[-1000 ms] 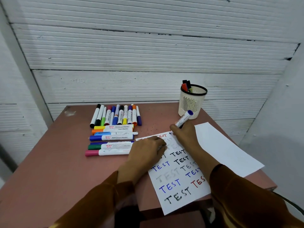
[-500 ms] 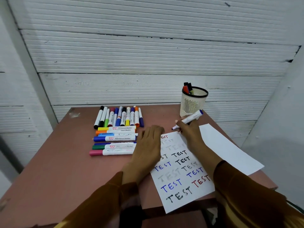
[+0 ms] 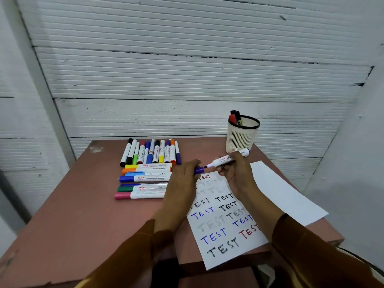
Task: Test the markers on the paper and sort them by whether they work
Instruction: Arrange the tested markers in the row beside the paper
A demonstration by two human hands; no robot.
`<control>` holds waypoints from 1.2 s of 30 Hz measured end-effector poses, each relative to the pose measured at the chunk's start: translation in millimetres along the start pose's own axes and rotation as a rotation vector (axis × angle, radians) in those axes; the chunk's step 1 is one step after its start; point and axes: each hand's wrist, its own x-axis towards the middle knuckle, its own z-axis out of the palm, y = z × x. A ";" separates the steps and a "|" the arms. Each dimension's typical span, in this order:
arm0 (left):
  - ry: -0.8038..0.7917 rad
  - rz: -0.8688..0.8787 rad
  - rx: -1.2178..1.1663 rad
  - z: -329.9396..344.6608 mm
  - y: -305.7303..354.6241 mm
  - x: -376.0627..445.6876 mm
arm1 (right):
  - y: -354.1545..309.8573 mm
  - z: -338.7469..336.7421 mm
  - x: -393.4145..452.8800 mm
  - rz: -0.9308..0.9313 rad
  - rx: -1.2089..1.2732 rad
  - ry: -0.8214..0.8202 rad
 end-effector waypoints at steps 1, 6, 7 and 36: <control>0.002 0.009 0.005 0.3 0.6 0.1 | -0.5 1.8 -2.4 0.008 -0.006 -0.004; 0.007 0.035 0.008 1.0 0.5 0.8 | -0.8 3.8 -9.2 0.054 0.017 0.002; 0.006 0.044 0.020 1.9 -1.0 1.2 | -0.8 3.6 -9.5 0.069 0.034 0.001; 0.481 -1.098 -1.527 -54.6 8.6 18.9 | 10.2 84.1 -71.5 -0.816 -1.685 -0.395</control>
